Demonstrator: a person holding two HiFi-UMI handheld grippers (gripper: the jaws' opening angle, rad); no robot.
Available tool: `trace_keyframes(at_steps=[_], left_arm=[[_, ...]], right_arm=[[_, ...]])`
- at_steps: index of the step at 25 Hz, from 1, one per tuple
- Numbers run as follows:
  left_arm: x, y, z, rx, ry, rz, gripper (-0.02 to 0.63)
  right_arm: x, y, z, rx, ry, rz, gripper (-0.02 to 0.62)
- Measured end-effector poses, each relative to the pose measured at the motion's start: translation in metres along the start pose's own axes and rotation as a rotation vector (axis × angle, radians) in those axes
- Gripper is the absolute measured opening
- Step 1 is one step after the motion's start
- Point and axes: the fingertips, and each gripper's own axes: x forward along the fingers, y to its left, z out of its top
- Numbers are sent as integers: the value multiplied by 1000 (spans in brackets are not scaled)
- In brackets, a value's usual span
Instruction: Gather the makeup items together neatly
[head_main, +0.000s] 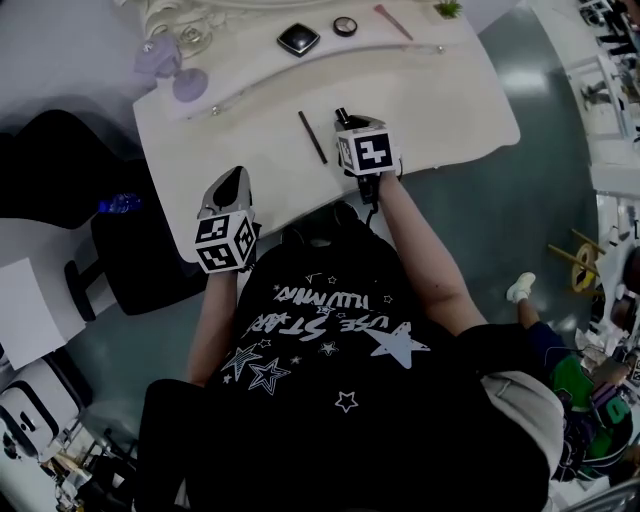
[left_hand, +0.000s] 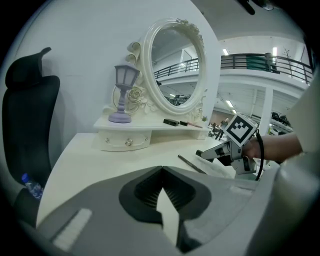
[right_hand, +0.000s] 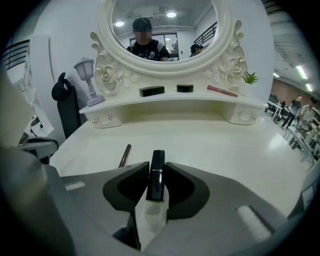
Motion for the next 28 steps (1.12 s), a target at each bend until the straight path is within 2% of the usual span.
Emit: trace_keyframes(at_steps=[7,21,28], left_arm=[[-1,5,-3,13,8,-34,2],[-7,10,-2,16,-7,-43,2],[-11,9,7,11,-39,-48,2]], right_arm=[[10,12,-5,-6,7,-5,129],[15,20,-12,-10,28,7,136],[-3,18,9,12,-28,20,241]])
